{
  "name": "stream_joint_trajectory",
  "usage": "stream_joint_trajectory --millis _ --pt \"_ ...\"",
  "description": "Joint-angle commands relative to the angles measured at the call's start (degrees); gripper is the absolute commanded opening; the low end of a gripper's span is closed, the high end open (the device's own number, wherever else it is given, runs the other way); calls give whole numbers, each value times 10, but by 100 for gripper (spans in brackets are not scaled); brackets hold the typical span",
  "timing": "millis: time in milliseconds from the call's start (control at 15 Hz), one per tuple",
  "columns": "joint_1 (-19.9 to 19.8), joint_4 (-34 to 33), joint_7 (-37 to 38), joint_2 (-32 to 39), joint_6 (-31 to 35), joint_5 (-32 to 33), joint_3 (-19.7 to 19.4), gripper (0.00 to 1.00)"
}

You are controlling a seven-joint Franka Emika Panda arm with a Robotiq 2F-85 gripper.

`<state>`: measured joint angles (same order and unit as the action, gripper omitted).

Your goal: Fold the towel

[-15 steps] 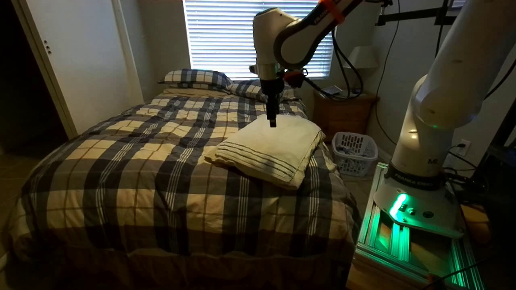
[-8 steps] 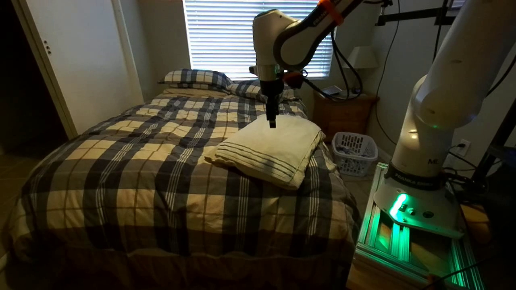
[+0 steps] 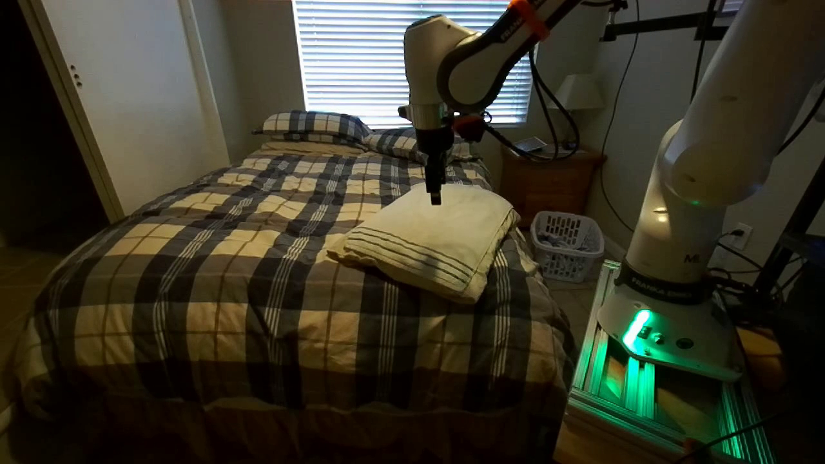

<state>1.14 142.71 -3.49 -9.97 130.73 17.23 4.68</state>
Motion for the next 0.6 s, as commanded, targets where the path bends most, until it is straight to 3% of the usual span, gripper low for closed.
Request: stream_joint_trajectory --millis 0,133,533 --pt "4 -1 0 0 -1 0 -4 100" --pt "4 -1 0 0 -1 0 -4 100" --pt "23 119 113 -52 47 110 46 100"
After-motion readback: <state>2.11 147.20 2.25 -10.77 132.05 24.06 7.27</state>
